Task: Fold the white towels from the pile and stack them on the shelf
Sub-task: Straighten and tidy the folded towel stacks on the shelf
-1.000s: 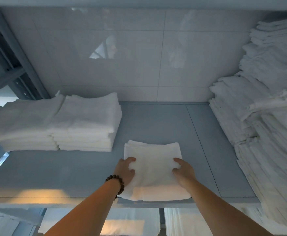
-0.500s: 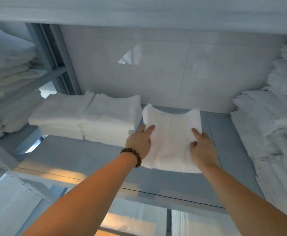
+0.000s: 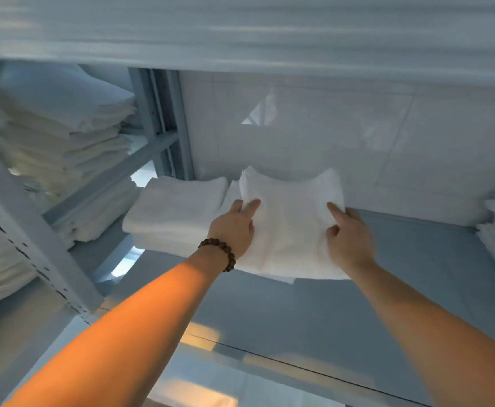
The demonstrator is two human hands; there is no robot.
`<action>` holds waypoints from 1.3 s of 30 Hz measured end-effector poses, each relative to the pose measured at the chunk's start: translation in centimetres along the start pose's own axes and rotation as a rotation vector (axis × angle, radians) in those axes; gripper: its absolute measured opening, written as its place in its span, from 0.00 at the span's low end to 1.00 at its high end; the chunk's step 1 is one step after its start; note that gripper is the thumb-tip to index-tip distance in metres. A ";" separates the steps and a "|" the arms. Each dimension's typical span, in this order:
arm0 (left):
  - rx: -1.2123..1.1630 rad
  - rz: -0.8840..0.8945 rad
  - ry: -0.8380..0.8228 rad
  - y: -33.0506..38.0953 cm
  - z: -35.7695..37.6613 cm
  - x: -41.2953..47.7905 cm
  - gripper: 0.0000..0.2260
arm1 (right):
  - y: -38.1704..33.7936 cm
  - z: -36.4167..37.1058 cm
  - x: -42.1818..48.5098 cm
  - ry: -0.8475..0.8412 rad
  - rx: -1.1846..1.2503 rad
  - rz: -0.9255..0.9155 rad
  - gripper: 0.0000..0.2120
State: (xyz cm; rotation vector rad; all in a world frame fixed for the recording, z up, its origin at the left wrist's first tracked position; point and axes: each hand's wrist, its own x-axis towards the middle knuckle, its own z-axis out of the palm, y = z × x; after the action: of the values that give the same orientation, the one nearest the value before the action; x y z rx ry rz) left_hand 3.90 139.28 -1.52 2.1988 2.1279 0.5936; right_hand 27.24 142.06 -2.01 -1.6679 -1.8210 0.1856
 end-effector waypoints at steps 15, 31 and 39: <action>-0.205 -0.014 -0.022 -9.1 0.7 10.0 0.22 | -4.6 6.7 7.8 -0.032 -0.009 0.028 0.21; 0.087 0.190 0.160 -9.2 6.5 8.7 0.26 | -0.3 9.9 9.2 -0.262 0.537 0.473 0.24; 0.258 0.357 0.325 -7.9 13.0 3.0 0.30 | 0.7 10.8 4.9 -0.303 1.239 0.641 0.18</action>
State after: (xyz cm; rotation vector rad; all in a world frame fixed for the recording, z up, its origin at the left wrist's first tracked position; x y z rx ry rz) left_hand -0.02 145.92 -15.01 2.8339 2.0575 0.7793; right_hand 22.04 150.13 -8.97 -1.1901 -0.8337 1.5371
